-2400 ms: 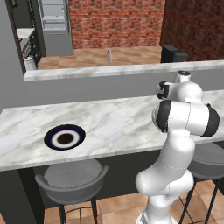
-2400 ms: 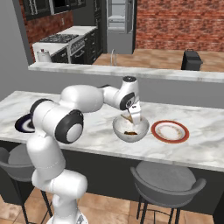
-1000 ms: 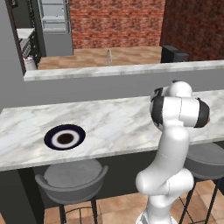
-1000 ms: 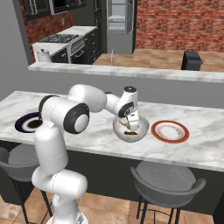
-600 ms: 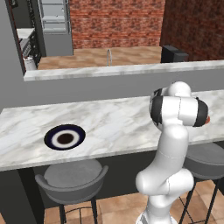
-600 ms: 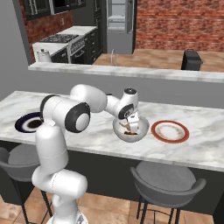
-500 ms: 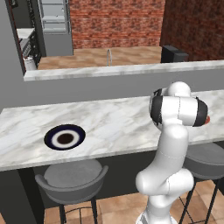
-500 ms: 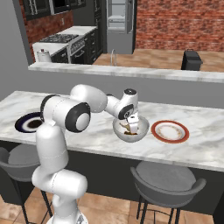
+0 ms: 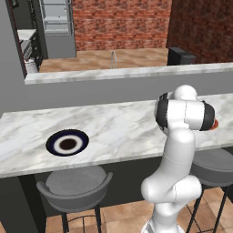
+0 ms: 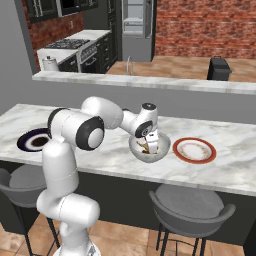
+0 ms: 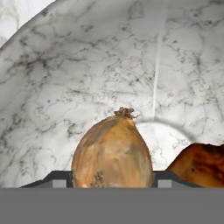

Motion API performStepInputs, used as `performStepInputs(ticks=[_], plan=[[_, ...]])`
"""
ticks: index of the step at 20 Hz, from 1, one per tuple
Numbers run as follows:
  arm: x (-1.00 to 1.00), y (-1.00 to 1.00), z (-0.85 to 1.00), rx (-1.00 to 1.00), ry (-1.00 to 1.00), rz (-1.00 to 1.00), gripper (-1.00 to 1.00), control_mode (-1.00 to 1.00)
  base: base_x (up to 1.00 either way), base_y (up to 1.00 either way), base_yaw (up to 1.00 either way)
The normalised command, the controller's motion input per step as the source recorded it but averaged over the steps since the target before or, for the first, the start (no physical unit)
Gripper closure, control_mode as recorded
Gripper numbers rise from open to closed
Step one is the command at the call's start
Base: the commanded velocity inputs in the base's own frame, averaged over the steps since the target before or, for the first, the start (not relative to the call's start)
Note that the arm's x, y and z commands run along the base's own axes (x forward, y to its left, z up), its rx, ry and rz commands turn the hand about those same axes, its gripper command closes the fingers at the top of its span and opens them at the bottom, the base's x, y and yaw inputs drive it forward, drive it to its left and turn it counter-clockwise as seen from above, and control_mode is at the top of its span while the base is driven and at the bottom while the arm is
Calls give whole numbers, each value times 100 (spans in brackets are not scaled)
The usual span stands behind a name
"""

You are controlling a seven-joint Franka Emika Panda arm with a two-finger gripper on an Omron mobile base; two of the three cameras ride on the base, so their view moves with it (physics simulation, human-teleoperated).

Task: Pick the chicken drumstick and onion from their plates and place them in the bowl. Then put the bowl in the fridge.

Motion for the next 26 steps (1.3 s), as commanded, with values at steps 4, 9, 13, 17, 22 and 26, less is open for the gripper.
performStepInputs(ticks=[4,9,13,17,22,26], plan=[[0,0,-2,0,0,0,-100,-100,0,0,0],[0,0,0,0,0,0,-100,-100,0,0,0],[-4,0,13,1,0,0,-100,-100,0,0,0],[-27,-10,21,0,0,1,-100,-100,0,0,0],[-40,-19,31,0,0,12,-100,-100,0,0,0],[-39,-10,34,0,0,12,-100,-100,0,0,0]])
